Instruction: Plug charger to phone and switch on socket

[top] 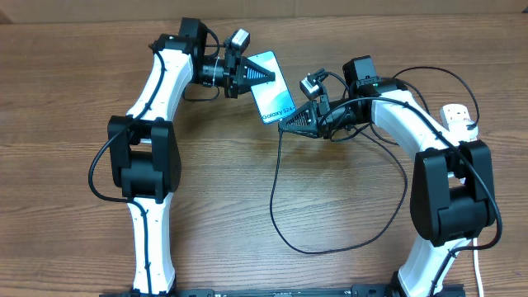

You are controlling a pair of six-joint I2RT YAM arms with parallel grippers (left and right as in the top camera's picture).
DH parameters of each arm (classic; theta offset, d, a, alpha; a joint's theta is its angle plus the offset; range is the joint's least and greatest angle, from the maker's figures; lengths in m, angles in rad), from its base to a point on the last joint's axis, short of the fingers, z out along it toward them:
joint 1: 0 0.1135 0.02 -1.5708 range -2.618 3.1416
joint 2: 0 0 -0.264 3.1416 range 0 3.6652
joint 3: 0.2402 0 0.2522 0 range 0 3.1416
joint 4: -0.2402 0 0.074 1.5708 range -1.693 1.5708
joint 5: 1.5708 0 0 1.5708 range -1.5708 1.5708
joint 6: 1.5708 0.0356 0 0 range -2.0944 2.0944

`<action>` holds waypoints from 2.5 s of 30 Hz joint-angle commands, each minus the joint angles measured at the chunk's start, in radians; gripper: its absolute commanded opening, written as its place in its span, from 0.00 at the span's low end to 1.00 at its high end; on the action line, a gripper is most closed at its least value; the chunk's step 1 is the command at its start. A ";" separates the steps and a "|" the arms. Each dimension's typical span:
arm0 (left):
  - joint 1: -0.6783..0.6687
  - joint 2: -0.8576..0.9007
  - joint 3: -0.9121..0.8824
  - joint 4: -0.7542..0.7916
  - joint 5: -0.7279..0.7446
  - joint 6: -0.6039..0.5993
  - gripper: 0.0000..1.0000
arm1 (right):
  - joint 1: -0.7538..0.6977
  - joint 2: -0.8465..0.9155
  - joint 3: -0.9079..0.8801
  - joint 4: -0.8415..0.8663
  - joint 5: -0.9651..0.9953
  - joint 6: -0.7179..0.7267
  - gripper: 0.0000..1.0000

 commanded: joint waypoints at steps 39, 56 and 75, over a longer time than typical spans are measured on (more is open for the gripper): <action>-0.045 -0.004 0.009 -0.006 0.060 -0.014 0.04 | 0.157 -0.027 0.016 -0.040 0.021 -0.001 0.04; -0.045 -0.004 0.009 -0.006 0.047 -0.013 0.04 | 0.158 -0.027 0.016 -0.062 0.021 -0.001 0.04; -0.046 -0.004 0.009 -0.011 0.031 -0.014 0.04 | 0.157 -0.027 0.016 -0.062 0.039 0.000 0.04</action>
